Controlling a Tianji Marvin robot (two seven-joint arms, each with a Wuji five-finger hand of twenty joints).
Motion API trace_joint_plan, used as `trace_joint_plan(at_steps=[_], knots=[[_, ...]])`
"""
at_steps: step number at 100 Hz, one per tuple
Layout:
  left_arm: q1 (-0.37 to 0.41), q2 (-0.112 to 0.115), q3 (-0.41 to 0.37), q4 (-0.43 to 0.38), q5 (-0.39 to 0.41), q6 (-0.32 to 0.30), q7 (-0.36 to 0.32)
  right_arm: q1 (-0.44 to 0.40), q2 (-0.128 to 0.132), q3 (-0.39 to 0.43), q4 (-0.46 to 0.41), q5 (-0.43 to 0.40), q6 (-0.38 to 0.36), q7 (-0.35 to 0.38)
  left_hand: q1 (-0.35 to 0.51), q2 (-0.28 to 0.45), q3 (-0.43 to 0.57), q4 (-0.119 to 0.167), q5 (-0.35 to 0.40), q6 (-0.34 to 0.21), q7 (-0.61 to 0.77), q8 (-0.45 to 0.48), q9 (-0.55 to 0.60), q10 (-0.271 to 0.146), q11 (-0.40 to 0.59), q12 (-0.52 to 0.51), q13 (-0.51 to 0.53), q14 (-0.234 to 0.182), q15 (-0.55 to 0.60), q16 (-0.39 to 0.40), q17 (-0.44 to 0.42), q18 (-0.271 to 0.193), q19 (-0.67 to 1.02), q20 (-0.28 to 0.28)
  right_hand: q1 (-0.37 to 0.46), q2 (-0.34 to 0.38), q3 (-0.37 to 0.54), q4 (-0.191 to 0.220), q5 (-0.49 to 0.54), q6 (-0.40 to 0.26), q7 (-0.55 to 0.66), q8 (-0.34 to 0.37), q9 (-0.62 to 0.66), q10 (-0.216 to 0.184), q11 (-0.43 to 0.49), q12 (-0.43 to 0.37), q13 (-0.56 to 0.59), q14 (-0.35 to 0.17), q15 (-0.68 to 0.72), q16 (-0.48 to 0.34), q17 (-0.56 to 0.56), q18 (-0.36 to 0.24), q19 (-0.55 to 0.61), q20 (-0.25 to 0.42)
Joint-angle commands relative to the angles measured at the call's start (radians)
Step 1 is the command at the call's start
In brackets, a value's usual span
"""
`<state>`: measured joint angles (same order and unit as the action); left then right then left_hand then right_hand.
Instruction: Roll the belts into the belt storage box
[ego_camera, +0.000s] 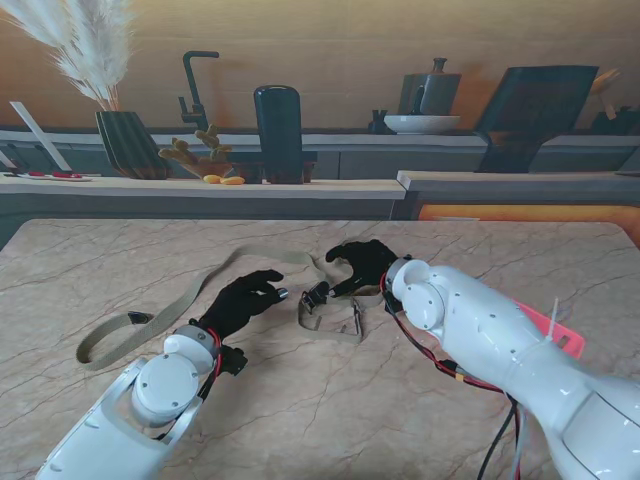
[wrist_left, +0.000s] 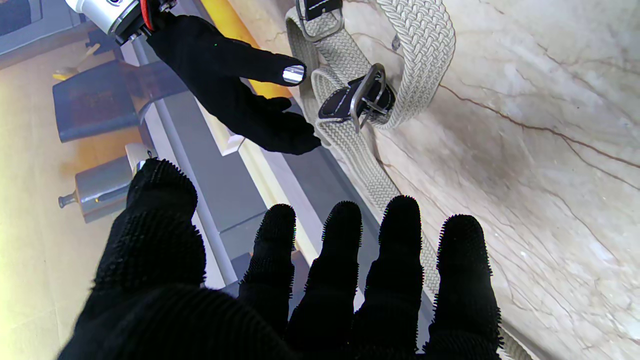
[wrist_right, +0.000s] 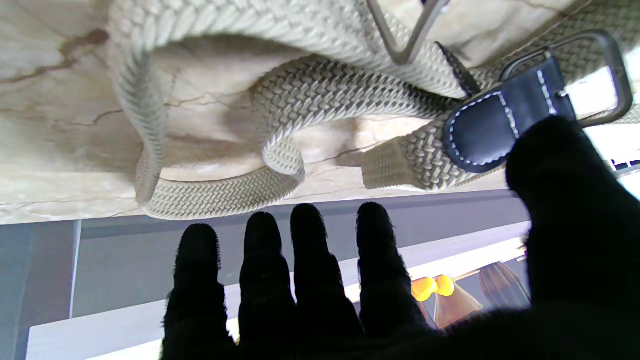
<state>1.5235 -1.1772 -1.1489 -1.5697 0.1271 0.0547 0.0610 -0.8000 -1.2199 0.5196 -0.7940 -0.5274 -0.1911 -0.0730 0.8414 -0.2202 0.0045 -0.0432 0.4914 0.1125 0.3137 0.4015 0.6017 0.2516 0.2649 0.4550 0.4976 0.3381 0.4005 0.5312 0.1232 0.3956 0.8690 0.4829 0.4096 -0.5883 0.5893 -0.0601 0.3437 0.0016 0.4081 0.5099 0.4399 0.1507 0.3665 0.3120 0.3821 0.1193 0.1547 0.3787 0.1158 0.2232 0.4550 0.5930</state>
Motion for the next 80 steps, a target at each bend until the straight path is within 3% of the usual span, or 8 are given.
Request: trace_joint_plan(at_steps=[1,18,33,40,50,57,67,80], knots=[[0.003,-0.005,0.002,0.002,-0.003,0.004,-0.001,0.008,-0.02,-0.011,0.006,0.009,-0.013,0.005,0.005,0.012,-0.007,0.021,0.025,-0.035,0.011,0.013,0.015,-0.031,-0.01,-0.008,0.018,-0.027,0.014,0.013,0.006,0.005,0.016,0.011,-0.029,-0.042,-0.003,-0.019,-0.041,0.016,-0.03,-0.012,-0.034,0.015,-0.021,-0.015,-0.032,0.005,-0.017,-0.02,-0.018,-0.021,-0.042,-0.028],[0.0,-0.006,0.002,0.005,-0.007,0.007,0.0,0.035,-0.049,-0.053,0.058,0.04,-0.029,0.01,0.007,0.014,-0.007,0.021,0.025,-0.034,0.012,0.013,0.015,-0.029,-0.009,-0.008,0.019,-0.024,0.016,0.014,0.006,0.006,0.018,0.011,0.003,-0.051,0.0,-0.018,-0.053,-0.004,-0.032,-0.013,0.031,-0.008,-0.001,-0.019,0.005,0.002,0.004,-0.025,-0.004,0.008,-0.053,-0.033],[-0.001,-0.007,0.002,0.007,-0.01,0.009,0.001,0.059,-0.074,-0.094,0.11,0.048,-0.065,-0.003,0.006,0.022,-0.007,0.021,0.025,-0.036,0.012,0.013,0.017,-0.032,-0.008,-0.008,0.02,-0.025,0.018,0.015,0.007,0.006,0.02,0.012,0.073,-0.052,0.008,-0.013,-0.172,-0.225,0.093,0.02,0.123,-0.065,0.014,-0.028,0.062,-0.015,0.03,-0.021,0.018,0.033,-0.052,-0.024],[-0.002,-0.008,0.002,0.008,-0.012,0.009,0.003,0.063,-0.082,-0.104,0.127,0.049,-0.076,-0.013,0.007,0.025,-0.007,0.02,0.026,-0.037,0.012,0.013,0.018,-0.033,-0.009,-0.008,0.021,-0.023,0.018,0.016,0.006,0.006,0.02,0.012,0.099,-0.064,0.076,-0.017,-0.193,-0.327,0.189,0.025,0.167,-0.089,0.026,-0.025,0.093,-0.025,0.043,-0.012,0.033,0.036,-0.042,-0.025],[-0.003,-0.009,0.002,0.01,-0.015,0.011,0.004,0.063,-0.089,-0.111,0.145,0.046,-0.093,-0.034,0.008,0.027,-0.008,0.02,0.027,-0.036,0.013,0.013,0.021,-0.029,-0.008,-0.008,0.023,-0.022,0.021,0.016,0.006,0.008,0.021,0.012,0.107,-0.087,0.229,-0.031,-0.136,-0.404,0.291,0.04,0.248,-0.137,0.049,-0.018,0.133,-0.047,0.058,-0.002,0.046,0.039,-0.031,-0.031],[-0.003,-0.009,0.002,0.011,-0.016,0.011,0.005,0.063,-0.089,-0.115,0.151,0.034,-0.099,-0.052,0.009,0.029,-0.008,0.02,0.028,-0.036,0.013,0.013,0.023,-0.028,-0.008,-0.008,0.024,-0.021,0.022,0.017,0.008,0.006,0.023,0.012,0.108,-0.088,0.286,-0.035,-0.063,-0.41,0.336,0.051,0.319,-0.164,0.066,-0.012,0.166,-0.061,0.073,0.005,0.059,0.043,-0.024,-0.035],[-0.005,-0.01,0.003,0.011,-0.02,0.014,0.006,0.064,-0.09,-0.118,0.16,0.025,-0.105,-0.066,0.011,0.033,-0.008,0.019,0.03,-0.036,0.013,0.012,0.025,-0.029,-0.007,-0.007,0.025,-0.019,0.023,0.017,0.007,0.008,0.023,0.011,0.126,-0.083,0.335,-0.041,0.086,-0.363,0.397,0.069,0.439,-0.209,0.09,0.0,0.221,-0.086,0.096,0.015,0.077,0.046,-0.01,-0.042],[-0.008,-0.011,0.006,0.014,-0.026,0.018,0.004,0.071,-0.092,-0.127,0.177,0.021,-0.103,-0.069,0.013,0.039,-0.008,0.019,0.032,-0.035,0.013,0.012,0.027,-0.028,-0.006,-0.007,0.026,-0.018,0.025,0.018,0.007,0.009,0.025,0.011,0.139,-0.063,0.34,-0.045,0.138,-0.293,0.379,0.066,0.514,-0.24,0.074,-0.013,0.261,-0.106,0.112,0.019,0.094,0.047,0.008,-0.054]])
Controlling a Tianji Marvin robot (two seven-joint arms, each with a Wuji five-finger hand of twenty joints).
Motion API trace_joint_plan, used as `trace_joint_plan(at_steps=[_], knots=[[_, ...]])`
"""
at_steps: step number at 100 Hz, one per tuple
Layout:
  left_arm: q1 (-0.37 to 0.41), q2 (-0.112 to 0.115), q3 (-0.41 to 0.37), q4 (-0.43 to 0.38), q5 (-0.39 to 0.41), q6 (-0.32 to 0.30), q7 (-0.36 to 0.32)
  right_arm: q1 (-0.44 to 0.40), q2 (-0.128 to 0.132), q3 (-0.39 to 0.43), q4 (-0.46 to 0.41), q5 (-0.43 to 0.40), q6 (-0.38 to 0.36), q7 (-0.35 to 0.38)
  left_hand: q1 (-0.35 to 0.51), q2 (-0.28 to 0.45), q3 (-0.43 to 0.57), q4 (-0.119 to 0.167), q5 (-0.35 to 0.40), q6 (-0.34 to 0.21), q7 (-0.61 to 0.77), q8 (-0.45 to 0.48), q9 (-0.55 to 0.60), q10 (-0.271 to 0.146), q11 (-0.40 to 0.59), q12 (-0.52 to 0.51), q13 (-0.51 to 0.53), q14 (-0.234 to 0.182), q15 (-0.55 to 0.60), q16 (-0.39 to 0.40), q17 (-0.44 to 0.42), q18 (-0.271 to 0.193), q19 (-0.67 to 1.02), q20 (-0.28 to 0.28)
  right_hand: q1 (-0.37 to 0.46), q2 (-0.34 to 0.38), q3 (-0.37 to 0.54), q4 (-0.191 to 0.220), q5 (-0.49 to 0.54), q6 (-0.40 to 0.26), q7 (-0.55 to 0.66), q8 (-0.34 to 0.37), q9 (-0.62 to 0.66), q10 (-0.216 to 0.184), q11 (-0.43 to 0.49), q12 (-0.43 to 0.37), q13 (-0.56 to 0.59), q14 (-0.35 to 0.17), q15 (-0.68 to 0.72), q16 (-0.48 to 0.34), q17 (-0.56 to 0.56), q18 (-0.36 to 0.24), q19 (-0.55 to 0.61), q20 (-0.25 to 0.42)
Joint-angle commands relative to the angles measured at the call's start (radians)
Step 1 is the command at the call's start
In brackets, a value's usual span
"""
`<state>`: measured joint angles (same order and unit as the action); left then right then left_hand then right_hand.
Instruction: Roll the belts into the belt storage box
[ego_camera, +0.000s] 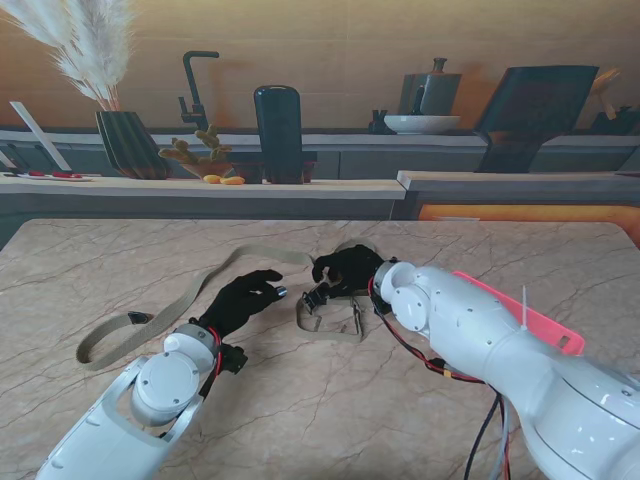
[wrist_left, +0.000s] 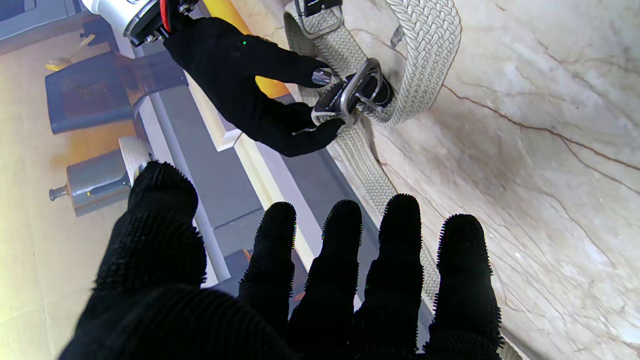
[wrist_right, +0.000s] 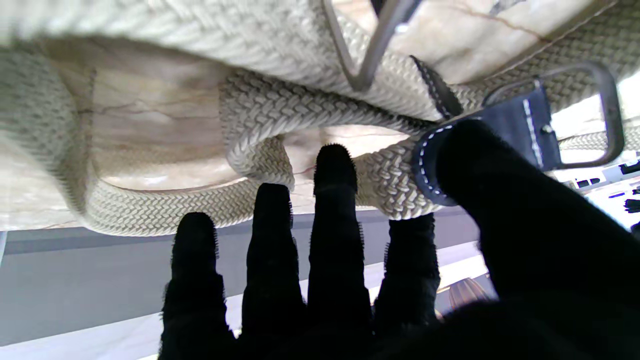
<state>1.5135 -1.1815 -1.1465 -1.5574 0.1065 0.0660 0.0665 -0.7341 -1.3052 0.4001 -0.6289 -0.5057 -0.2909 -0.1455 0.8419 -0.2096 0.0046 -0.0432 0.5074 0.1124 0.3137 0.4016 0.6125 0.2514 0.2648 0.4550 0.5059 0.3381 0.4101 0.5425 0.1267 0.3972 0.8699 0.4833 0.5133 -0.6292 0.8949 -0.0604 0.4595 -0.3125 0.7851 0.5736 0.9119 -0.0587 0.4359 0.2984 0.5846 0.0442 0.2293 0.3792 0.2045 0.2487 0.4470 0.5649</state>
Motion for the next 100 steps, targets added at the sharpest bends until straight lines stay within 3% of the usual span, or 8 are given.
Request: trace_joint_plan(at_steps=[1,16,25,37,64,90,95,100], knots=[[0.001,-0.006,0.004,0.002,-0.006,0.007,-0.002,0.006,-0.008,-0.009,0.014,0.0,-0.003,0.004,0.012,0.029,-0.009,0.019,0.015,-0.036,0.013,0.011,0.016,-0.028,-0.007,-0.007,0.017,-0.017,0.015,0.007,0.003,0.007,0.024,0.01,0.034,-0.021,0.033,-0.045,0.023,0.024,-0.001,0.001,0.046,-0.031,0.004,0.0,0.061,-0.031,0.039,0.018,0.006,0.022,0.017,-0.027],[-0.002,-0.008,0.007,0.005,-0.011,0.011,-0.002,0.018,-0.026,-0.029,0.059,-0.005,-0.01,-0.028,0.014,0.033,-0.01,0.018,0.017,-0.037,0.013,0.011,0.018,-0.03,-0.006,-0.007,0.017,-0.017,0.016,0.007,0.004,0.007,0.026,0.01,0.14,0.05,-0.109,-0.136,0.134,-0.055,0.211,-0.165,0.186,-0.002,0.065,0.016,0.142,-0.038,0.088,0.036,0.032,0.039,0.076,-0.065],[-0.003,-0.008,0.007,0.006,-0.014,0.011,-0.003,0.014,-0.028,-0.021,0.057,-0.003,-0.01,-0.04,0.015,0.035,-0.01,0.018,0.017,-0.037,0.013,0.011,0.017,-0.028,-0.006,-0.007,0.018,-0.017,0.018,0.007,0.003,0.006,0.027,0.01,0.175,0.114,-0.154,-0.131,0.262,-0.09,0.263,-0.143,0.17,0.073,0.113,0.044,0.171,-0.013,0.131,0.07,0.041,0.051,0.095,-0.072],[-0.004,-0.008,0.008,0.008,-0.015,0.01,-0.001,-0.008,-0.01,0.009,0.017,-0.016,0.0,-0.057,0.015,0.035,-0.011,0.018,0.019,-0.038,0.014,0.011,0.018,-0.028,-0.005,-0.006,0.018,-0.017,0.018,0.007,0.005,0.008,0.028,0.009,0.179,0.126,-0.155,-0.133,0.286,-0.073,0.258,-0.148,0.17,0.081,0.134,0.054,0.195,-0.011,0.163,0.094,0.055,0.057,0.106,-0.073],[-0.004,-0.01,0.01,0.011,-0.009,0.003,0.008,-0.1,0.093,0.142,-0.202,-0.14,-0.002,-0.074,0.021,0.028,-0.011,0.018,0.021,-0.035,0.016,0.011,0.011,-0.028,-0.007,-0.007,-0.011,-0.035,-0.003,-0.003,0.004,-0.004,0.026,0.005,0.177,0.115,-0.125,-0.136,0.334,-0.047,0.253,-0.173,0.214,0.059,0.13,0.044,0.244,-0.024,0.187,0.115,0.079,0.069,0.134,-0.084],[-0.007,-0.015,0.026,0.013,0.015,-0.047,0.046,-0.282,0.214,0.387,-0.51,-0.363,-0.092,0.011,0.044,0.014,0.001,0.019,0.029,-0.037,0.023,0.012,-0.053,-0.049,-0.026,-0.024,-0.137,-0.106,-0.114,-0.081,-0.034,-0.124,-0.065,-0.059,0.167,0.088,-0.093,-0.133,0.349,-0.035,0.252,-0.185,0.228,0.066,0.129,0.045,0.262,-0.029,0.193,0.124,0.09,0.063,0.157,-0.089],[-0.011,-0.021,0.033,0.018,0.024,-0.058,0.074,-0.322,0.229,0.439,-0.563,-0.408,-0.121,0.022,0.095,0.006,0.04,0.023,0.039,-0.04,0.035,0.015,-0.06,-0.052,-0.025,-0.029,-0.145,-0.119,-0.125,-0.095,-0.036,-0.157,-0.086,-0.074,0.167,0.085,-0.092,-0.134,0.35,-0.036,0.252,-0.184,0.229,0.066,0.127,0.045,0.265,-0.03,0.192,0.125,0.091,0.061,0.161,-0.089],[-0.017,-0.025,0.039,0.024,0.039,-0.061,0.095,-0.363,0.243,0.493,-0.616,-0.455,-0.155,0.031,0.006,-0.053,0.337,0.012,0.044,-0.045,0.054,0.01,-0.065,-0.057,-0.026,-0.046,-0.147,-0.129,-0.137,-0.118,-0.034,-0.189,-0.108,-0.093,0.163,0.082,-0.091,-0.135,0.352,-0.041,0.251,-0.184,0.231,0.061,0.124,0.046,0.27,-0.035,0.192,0.127,0.095,0.056,0.168,-0.089]])
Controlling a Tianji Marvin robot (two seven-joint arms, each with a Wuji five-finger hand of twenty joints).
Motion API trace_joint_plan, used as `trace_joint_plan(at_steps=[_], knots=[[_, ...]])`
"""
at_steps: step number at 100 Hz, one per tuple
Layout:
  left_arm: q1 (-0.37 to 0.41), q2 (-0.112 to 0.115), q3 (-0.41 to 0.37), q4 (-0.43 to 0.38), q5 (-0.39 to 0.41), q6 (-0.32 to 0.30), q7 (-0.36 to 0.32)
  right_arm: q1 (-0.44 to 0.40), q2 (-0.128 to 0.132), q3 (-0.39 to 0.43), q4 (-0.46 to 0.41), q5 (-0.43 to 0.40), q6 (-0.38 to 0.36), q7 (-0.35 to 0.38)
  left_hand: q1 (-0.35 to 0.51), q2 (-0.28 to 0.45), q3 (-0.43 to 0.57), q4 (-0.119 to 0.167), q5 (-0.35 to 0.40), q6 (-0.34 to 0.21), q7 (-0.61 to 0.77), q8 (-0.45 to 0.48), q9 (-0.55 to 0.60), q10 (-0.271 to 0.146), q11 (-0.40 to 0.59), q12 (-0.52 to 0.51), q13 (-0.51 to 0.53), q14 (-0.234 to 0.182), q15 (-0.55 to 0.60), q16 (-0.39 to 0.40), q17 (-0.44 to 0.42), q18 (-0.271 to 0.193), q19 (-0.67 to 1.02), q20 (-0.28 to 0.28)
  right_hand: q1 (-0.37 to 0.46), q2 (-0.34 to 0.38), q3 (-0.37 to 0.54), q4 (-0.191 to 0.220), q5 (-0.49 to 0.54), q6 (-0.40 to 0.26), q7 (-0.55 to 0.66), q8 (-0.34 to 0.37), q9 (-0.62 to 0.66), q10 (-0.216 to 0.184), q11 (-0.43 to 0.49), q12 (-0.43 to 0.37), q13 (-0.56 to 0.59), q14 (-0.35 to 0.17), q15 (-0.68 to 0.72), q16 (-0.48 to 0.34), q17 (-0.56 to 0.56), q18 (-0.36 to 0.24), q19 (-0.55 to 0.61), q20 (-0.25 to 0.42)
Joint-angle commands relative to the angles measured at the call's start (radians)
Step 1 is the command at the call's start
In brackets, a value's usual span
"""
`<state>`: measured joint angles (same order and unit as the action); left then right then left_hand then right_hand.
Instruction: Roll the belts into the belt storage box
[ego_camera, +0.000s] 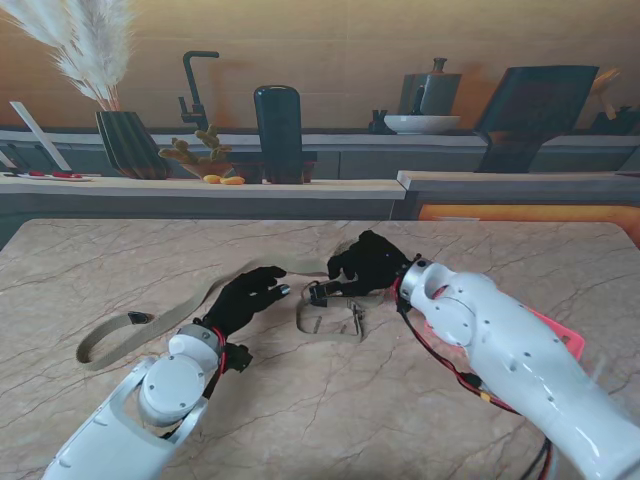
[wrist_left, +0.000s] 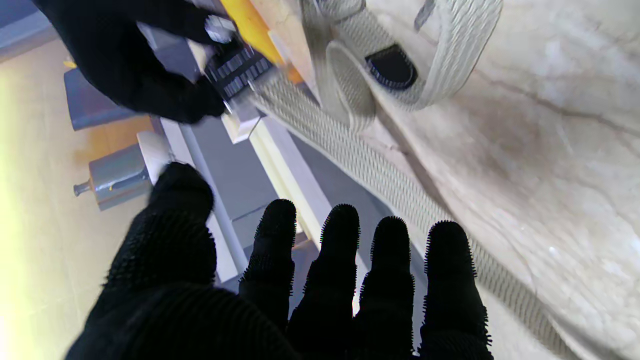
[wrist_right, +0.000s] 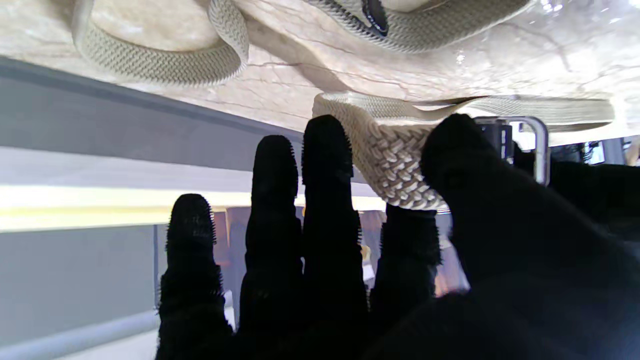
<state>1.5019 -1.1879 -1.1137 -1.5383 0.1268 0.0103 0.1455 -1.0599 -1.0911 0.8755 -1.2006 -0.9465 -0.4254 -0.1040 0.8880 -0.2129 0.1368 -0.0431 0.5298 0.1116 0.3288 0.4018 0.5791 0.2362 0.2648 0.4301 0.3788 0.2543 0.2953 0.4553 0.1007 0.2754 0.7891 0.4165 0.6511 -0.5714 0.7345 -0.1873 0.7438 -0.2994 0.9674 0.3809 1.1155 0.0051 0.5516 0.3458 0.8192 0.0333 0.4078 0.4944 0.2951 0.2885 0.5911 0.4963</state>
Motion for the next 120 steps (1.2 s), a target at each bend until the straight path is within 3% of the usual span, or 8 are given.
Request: trace_joint_plan(at_steps=[1,6,11,35,62,99,118,120], knots=[[-0.007,-0.019,0.008,0.006,0.022,-0.005,0.019,-0.045,0.031,0.028,-0.055,-0.023,-0.027,-0.009,-0.054,-0.063,0.27,0.011,0.022,-0.047,0.043,0.011,-0.033,-0.043,-0.025,-0.024,-0.02,-0.048,-0.022,-0.036,-0.007,-0.076,-0.033,-0.03,0.026,0.025,0.07,-0.008,0.068,-0.055,0.068,0.009,0.028,-0.004,0.008,-0.002,0.036,-0.024,0.014,0.012,0.005,0.016,0.024,-0.021],[-0.018,-0.02,0.015,0.014,0.039,-0.003,0.026,-0.086,0.042,0.081,-0.106,-0.062,-0.063,-0.001,-0.07,-0.097,0.429,0.008,0.02,-0.049,0.054,0.009,-0.048,-0.047,-0.03,-0.039,-0.031,-0.055,-0.038,-0.062,-0.018,-0.116,-0.069,-0.047,0.023,0.022,0.071,-0.008,0.069,-0.06,0.067,0.01,0.03,-0.007,0.005,-0.002,0.04,-0.028,0.014,0.014,0.007,0.015,0.028,-0.021],[-0.031,-0.017,0.021,0.023,0.06,0.002,0.02,-0.121,0.05,0.125,-0.149,-0.098,-0.1,0.003,-0.075,-0.108,0.471,0.006,0.007,-0.053,0.061,0.009,-0.065,-0.055,-0.034,-0.049,-0.046,-0.068,-0.048,-0.082,-0.032,-0.154,-0.103,-0.064,0.02,0.021,0.073,-0.008,0.069,-0.063,0.066,0.011,0.031,-0.01,0.0,-0.002,0.046,-0.03,0.015,0.017,0.01,0.012,0.034,-0.021],[-0.086,0.003,0.062,0.057,0.109,-0.026,-0.054,-0.242,0.076,0.278,-0.314,-0.264,-0.238,-0.05,-0.131,-0.245,0.384,-0.019,-0.105,-0.056,0.05,-0.015,-0.176,-0.079,-0.065,-0.126,-0.141,-0.12,-0.092,-0.174,-0.077,-0.249,-0.286,-0.152,0.009,0.02,0.073,-0.009,0.067,-0.084,0.061,0.014,0.038,-0.028,-0.016,0.0,0.049,-0.044,0.013,0.027,0.012,0.001,0.048,-0.021],[-0.152,0.022,0.128,0.081,0.184,-0.074,-0.11,-0.28,0.084,0.332,-0.391,-0.332,-0.308,-0.097,-0.175,-0.318,0.467,-0.023,-0.183,-0.068,0.036,-0.047,-0.254,-0.11,-0.067,-0.189,-0.207,-0.162,-0.118,-0.249,-0.088,-0.319,-0.464,-0.235,0.003,0.022,0.073,-0.008,0.063,-0.09,0.059,0.017,0.042,-0.035,-0.026,0.004,0.053,-0.054,0.012,0.034,0.012,-0.006,0.053,-0.024],[-0.224,0.007,0.201,0.142,0.142,-0.081,-0.121,-0.277,0.086,0.332,-0.428,-0.351,-0.345,-0.112,-0.126,-0.257,0.463,-0.031,-0.179,-0.077,0.07,-0.056,-0.198,-0.125,-0.036,-0.208,-0.173,-0.176,-0.089,-0.261,-0.06,-0.332,-0.482,-0.239,0.001,0.026,0.073,-0.006,0.059,-0.093,0.059,0.021,0.043,-0.037,-0.032,0.012,0.061,-0.061,0.013,0.043,0.016,-0.01,0.057,-0.027],[-0.231,-0.017,0.222,0.168,0.076,-0.069,-0.089,-0.274,0.085,0.333,-0.432,-0.346,-0.344,-0.096,0.013,-0.089,0.411,-0.027,-0.003,-0.084,0.162,-0.029,0.047,-0.137,0.015,-0.187,0.006,-0.174,-0.02,-0.225,-0.021,-0.324,-0.391,-0.187,0.002,0.028,0.071,-0.005,0.057,-0.092,0.058,0.022,0.044,-0.035,-0.033,0.015,0.061,-0.059,0.013,0.047,0.015,-0.009,0.059,-0.029],[-0.231,-0.021,0.225,0.172,0.072,-0.071,-0.081,-0.273,0.085,0.334,-0.433,-0.345,-0.344,-0.093,0.031,-0.097,0.406,-0.047,0.015,-0.087,0.173,-0.021,0.073,-0.136,0.018,-0.183,0.019,-0.17,-0.016,-0.221,-0.02,-0.32,-0.371,-0.178,0.001,0.029,0.07,-0.005,0.057,-0.092,0.058,0.022,0.044,-0.035,-0.032,0.015,0.062,-0.06,0.014,0.048,0.015,-0.009,0.059,-0.029]])
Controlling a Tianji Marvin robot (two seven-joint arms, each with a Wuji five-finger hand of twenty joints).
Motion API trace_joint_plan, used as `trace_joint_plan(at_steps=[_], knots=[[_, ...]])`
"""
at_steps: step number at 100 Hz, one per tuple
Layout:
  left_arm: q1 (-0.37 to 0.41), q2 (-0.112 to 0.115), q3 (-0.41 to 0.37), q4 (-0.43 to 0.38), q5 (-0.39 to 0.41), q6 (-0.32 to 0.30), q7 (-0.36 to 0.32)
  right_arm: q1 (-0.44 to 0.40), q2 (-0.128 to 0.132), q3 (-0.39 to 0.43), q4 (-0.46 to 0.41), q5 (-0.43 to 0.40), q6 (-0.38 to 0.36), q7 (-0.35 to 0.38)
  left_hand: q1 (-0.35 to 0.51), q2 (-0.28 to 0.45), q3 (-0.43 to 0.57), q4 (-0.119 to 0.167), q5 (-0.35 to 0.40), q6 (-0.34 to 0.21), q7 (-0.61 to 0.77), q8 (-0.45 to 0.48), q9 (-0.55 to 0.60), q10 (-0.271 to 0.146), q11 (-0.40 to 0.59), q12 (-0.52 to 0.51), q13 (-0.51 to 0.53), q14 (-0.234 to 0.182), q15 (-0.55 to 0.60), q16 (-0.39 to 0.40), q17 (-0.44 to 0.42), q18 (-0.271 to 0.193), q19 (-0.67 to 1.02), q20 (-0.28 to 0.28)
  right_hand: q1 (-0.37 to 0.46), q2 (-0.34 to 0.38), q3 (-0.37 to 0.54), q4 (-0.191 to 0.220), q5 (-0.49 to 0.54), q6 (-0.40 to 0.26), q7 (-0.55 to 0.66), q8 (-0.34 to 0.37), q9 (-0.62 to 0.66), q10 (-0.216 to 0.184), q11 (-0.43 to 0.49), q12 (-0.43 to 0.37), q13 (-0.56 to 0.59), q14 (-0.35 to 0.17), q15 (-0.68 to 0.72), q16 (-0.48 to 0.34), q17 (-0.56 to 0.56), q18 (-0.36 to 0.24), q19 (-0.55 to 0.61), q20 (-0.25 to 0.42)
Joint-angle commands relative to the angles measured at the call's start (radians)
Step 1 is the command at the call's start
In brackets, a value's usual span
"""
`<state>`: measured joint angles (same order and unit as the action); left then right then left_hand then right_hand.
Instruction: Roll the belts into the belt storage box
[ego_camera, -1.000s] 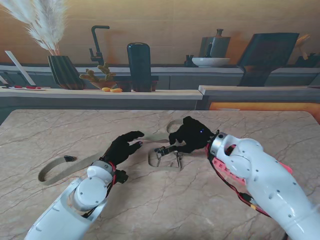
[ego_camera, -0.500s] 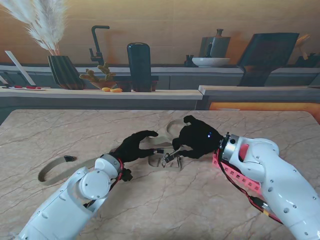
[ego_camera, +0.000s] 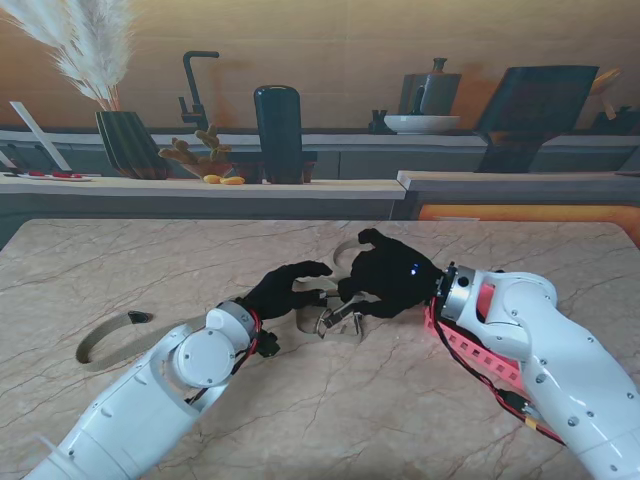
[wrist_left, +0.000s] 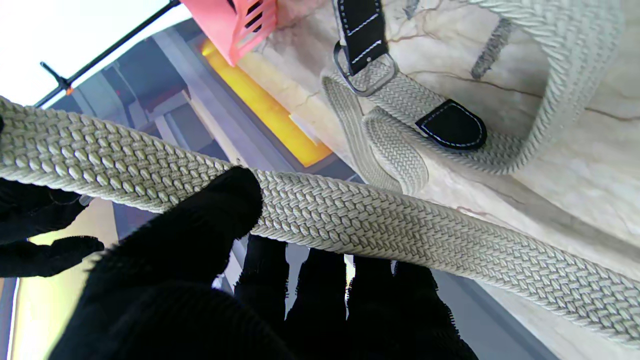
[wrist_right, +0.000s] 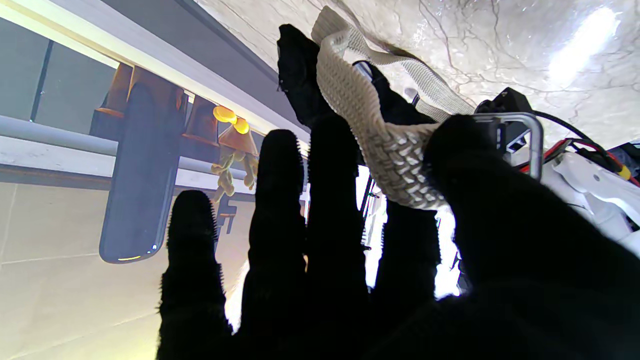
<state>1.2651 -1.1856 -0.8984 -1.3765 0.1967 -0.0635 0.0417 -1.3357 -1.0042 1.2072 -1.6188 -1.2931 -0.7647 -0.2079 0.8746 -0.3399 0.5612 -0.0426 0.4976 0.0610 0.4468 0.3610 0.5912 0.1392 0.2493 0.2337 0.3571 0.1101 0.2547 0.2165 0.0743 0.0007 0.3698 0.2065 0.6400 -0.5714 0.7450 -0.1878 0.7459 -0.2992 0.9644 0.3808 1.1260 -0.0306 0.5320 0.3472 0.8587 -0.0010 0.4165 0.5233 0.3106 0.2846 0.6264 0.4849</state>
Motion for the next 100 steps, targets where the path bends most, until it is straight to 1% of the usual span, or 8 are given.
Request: trace_joint_plan(at_steps=[1,7,30,35,46,61,84,100], knots=[[0.005,-0.024,0.011,0.012,0.0,0.002,0.027,0.002,-0.002,0.003,-0.015,0.003,-0.005,0.012,0.063,0.023,-0.027,-0.063,0.061,-0.042,0.064,0.027,0.08,-0.039,0.038,0.017,0.05,-0.024,0.029,0.02,0.006,-0.043,0.059,0.037,0.013,0.029,0.059,-0.004,0.055,-0.092,0.061,0.022,0.034,0.001,-0.013,0.014,0.022,-0.025,0.005,0.019,0.0,-0.005,0.024,-0.018],[0.004,-0.031,0.016,0.019,-0.01,-0.006,0.041,0.003,-0.002,0.007,-0.017,0.004,-0.007,0.02,0.131,0.013,-0.062,-0.091,0.107,-0.061,0.102,0.051,0.157,-0.04,0.054,0.031,0.078,-0.02,0.042,0.028,0.007,-0.038,0.099,0.055,0.013,0.031,0.057,-0.004,0.054,-0.093,0.06,0.023,0.032,0.002,-0.014,0.014,0.021,-0.025,0.005,0.02,-0.001,-0.007,0.024,-0.018],[0.016,-0.045,0.019,0.014,-0.087,-0.027,0.051,-0.004,0.002,0.027,-0.032,-0.01,-0.018,0.026,0.2,0.015,-0.089,-0.088,0.191,-0.067,0.209,0.056,0.313,-0.024,0.098,0.102,0.176,0.019,0.097,0.056,0.023,0.002,0.224,0.112,0.014,0.034,0.052,-0.002,0.05,-0.095,0.059,0.027,0.029,0.002,-0.014,0.018,0.024,-0.026,0.007,0.025,0.0,-0.008,0.026,-0.019],[0.021,-0.043,0.017,0.008,-0.1,-0.034,0.042,-0.006,0.002,0.032,-0.035,-0.013,-0.019,0.027,0.219,0.025,-0.112,-0.083,0.199,-0.066,0.237,0.056,0.355,-0.014,0.104,0.155,0.221,0.044,0.127,0.07,0.065,0.042,0.288,0.137,0.014,0.036,0.051,-0.001,0.05,-0.095,0.059,0.028,0.028,0.001,-0.014,0.019,0.023,-0.027,0.007,0.026,0.0,-0.009,0.026,-0.019],[0.045,-0.039,0.004,-0.016,-0.128,-0.039,0.029,-0.008,0.004,0.041,-0.04,-0.019,-0.018,0.039,0.243,0.036,-0.143,-0.072,0.194,-0.068,0.272,0.07,0.437,0.003,0.177,0.244,0.337,0.12,0.249,0.125,0.166,0.186,0.476,0.219,0.016,0.034,0.05,0.0,0.05,-0.091,0.059,0.029,0.029,0.006,-0.012,0.021,0.022,-0.023,0.008,0.028,-0.001,-0.009,0.027,-0.02],[0.09,-0.033,-0.024,-0.064,-0.194,-0.034,0.001,-0.006,0.006,0.044,-0.043,-0.008,-0.003,0.103,0.251,0.035,-0.148,-0.064,0.182,-0.063,0.306,0.097,0.449,0.01,0.312,0.373,0.435,0.183,0.427,0.236,0.251,0.283,0.654,0.293,0.022,0.033,0.047,0.0,0.051,-0.081,0.057,0.028,0.026,0.017,-0.007,0.026,0.015,-0.014,0.007,0.029,-0.008,-0.004,0.024,-0.02],[0.121,-0.018,-0.04,-0.094,-0.223,-0.053,-0.043,0.005,0.002,0.008,-0.028,0.023,0.096,0.164,0.219,-0.011,-0.055,-0.072,0.179,-0.067,0.301,0.095,0.45,0.001,0.3,0.429,0.435,0.182,0.426,0.272,0.247,0.284,0.669,0.297,0.036,0.02,0.043,0.004,0.067,-0.053,0.052,0.025,0.036,0.031,0.005,0.036,0.019,0.005,0.017,0.038,-0.008,-0.004,0.021,-0.017],[0.128,-0.019,-0.04,-0.092,-0.252,-0.06,-0.054,0.022,-0.003,-0.018,-0.001,0.049,0.146,0.17,0.118,-0.08,0.19,-0.087,0.166,-0.062,0.217,0.109,0.45,-0.011,0.134,0.458,0.41,0.177,0.381,0.277,0.233,0.29,0.642,0.287,0.04,0.012,0.05,0.004,0.077,-0.042,0.05,0.022,0.043,0.036,0.007,0.037,0.023,0.01,0.027,0.045,-0.006,-0.001,0.022,-0.014]])
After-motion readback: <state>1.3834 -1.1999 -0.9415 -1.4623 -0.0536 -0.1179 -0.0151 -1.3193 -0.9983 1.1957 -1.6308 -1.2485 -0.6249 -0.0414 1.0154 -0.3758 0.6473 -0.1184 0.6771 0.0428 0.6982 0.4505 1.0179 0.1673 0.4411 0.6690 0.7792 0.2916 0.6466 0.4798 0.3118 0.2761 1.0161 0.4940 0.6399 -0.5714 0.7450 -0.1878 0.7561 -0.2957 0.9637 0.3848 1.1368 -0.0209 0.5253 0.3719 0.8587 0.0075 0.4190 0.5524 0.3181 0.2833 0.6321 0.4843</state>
